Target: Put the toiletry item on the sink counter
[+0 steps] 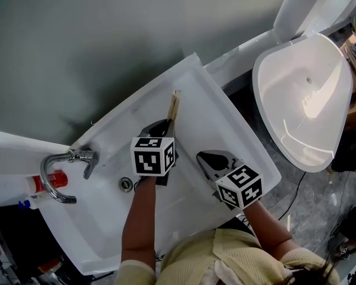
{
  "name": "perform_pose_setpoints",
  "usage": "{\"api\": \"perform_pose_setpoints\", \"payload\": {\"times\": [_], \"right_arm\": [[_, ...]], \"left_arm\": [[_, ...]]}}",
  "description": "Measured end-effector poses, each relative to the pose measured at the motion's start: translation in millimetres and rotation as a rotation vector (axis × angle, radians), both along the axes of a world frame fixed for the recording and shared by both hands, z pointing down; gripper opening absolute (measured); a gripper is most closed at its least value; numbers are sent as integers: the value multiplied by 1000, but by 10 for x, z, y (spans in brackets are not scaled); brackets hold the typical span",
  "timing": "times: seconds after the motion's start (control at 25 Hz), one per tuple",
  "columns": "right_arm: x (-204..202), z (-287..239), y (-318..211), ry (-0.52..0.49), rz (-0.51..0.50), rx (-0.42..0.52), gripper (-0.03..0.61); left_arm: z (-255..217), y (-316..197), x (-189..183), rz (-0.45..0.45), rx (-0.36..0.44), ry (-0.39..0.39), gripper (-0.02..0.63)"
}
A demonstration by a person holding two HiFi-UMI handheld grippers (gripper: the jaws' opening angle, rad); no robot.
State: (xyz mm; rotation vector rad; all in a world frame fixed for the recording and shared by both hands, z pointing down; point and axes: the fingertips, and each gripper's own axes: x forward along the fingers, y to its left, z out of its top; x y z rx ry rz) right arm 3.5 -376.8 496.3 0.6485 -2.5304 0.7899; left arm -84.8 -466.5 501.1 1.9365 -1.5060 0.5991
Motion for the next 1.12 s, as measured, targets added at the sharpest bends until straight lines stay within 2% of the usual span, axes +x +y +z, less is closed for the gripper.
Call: {"api": "perform_pose_setpoints", "payload": {"times": [0.44,0.64,0.72,1.0,1.12], "right_arm": [[50,25,-77,0,17,0,28],[94,55,-119,-4,28,-5,28],[100,59,-127,-7,28,-8,28],[109,39,-111,-21,24,-11,28],[107,28,-111,-21,22,-6,28]], "left_arm": [[16,-166,73,25,13,-30,57],[-63,-247,42,-14,80,-49,62],[-99,-262,31,-19,100,-54,94],[-196,-237,-5,-39,129,-84,112],[-260,-234,-11,-45,147,-73,112]]}}
